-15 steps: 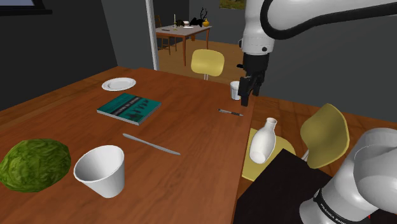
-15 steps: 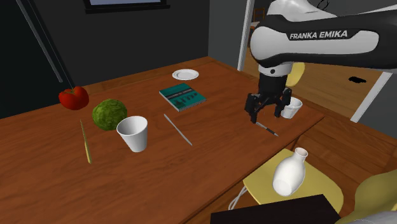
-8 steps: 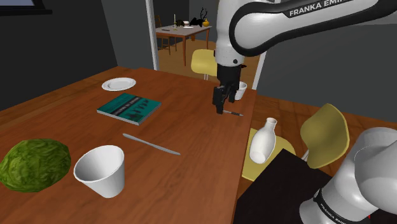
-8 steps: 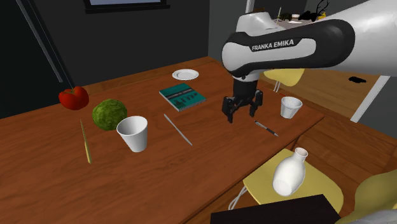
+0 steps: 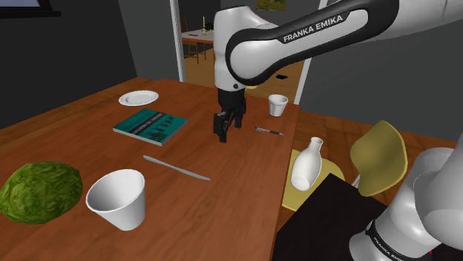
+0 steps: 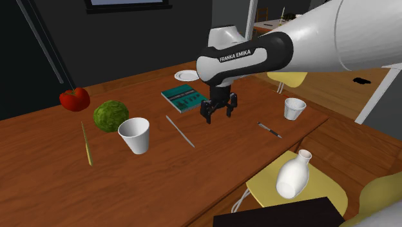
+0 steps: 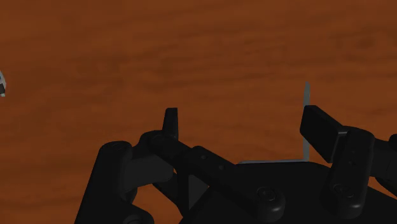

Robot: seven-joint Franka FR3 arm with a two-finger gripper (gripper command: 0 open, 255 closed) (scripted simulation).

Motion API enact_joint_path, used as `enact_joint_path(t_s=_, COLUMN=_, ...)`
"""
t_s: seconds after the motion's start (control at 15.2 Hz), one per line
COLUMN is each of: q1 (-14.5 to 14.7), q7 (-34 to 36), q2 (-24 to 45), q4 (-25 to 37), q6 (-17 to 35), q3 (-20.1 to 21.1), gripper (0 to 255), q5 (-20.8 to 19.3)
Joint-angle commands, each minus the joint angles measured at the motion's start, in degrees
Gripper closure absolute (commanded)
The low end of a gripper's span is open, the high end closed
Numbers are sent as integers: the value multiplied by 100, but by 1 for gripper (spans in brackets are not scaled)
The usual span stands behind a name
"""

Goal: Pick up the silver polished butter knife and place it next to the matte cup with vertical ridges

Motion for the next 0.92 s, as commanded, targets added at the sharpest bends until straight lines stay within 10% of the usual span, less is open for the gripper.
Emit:
enact_joint_path(t_s=0.0, q1=73, q7=83, q2=379, q4=308, q6=124, q3=89, gripper=0, q5=-78)
enact_joint_path(t_s=0.86, q1=812, q7=565, q2=2905, q4=2885, q6=332, q3=383, gripper=0, q5=-856)
